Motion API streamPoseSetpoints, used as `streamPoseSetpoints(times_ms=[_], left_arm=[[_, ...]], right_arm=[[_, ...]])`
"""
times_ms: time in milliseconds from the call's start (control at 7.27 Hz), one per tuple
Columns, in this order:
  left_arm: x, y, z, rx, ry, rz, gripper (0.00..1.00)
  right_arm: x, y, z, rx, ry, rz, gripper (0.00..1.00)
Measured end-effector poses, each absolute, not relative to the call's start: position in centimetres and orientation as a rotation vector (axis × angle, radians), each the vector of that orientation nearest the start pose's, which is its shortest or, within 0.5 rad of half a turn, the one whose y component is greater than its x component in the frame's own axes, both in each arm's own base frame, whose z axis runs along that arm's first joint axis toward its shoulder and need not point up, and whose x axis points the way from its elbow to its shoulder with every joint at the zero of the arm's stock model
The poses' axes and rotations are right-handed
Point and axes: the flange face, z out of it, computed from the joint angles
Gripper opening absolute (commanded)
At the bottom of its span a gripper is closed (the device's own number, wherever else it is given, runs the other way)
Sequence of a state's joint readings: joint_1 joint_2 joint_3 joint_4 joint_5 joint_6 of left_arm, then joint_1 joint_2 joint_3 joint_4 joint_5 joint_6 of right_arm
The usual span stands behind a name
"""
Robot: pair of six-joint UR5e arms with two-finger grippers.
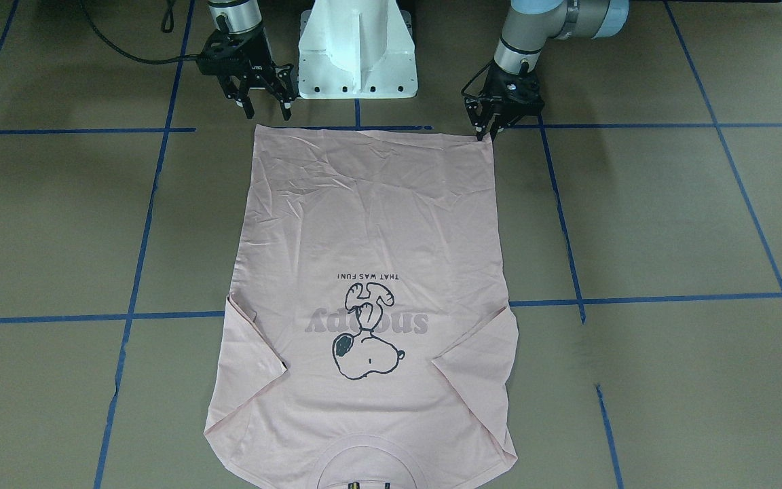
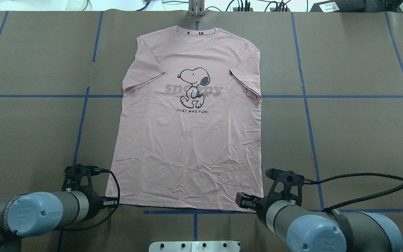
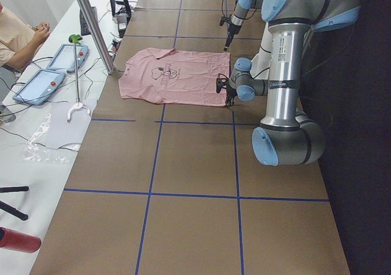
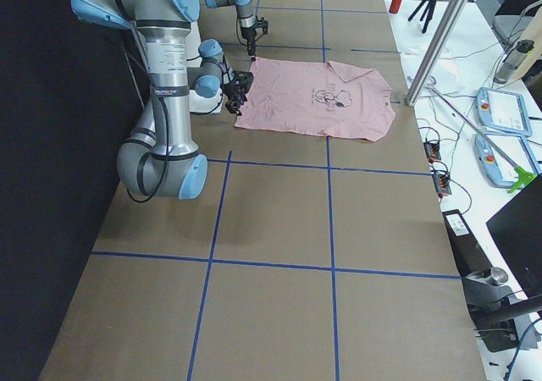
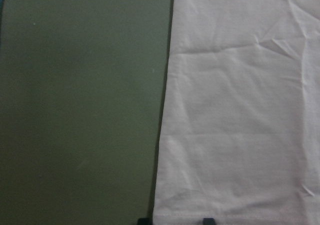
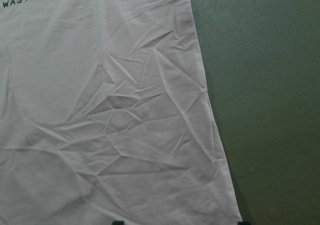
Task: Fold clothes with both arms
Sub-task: 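Grasp the two hem corners nearest the robot with both grippers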
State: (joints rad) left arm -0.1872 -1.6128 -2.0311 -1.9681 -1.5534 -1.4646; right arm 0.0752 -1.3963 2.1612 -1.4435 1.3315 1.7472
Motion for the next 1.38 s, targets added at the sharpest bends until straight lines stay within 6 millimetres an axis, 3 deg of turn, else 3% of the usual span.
streamPoseSetpoints(times_ms=[413, 1376], left_arm=[[46.7, -22.6, 38.0, 0.149, 0.891, -0.083, 0.00], [46.6, -22.6, 37.4, 0.149, 0.905, -0.083, 0.00]], right_arm=[[-48.5, -19.0, 29.7, 0.184, -0.892, 0.341, 0.63], [-51.3, -17.1, 34.2, 0.204, -0.800, 0.348, 0.57]])
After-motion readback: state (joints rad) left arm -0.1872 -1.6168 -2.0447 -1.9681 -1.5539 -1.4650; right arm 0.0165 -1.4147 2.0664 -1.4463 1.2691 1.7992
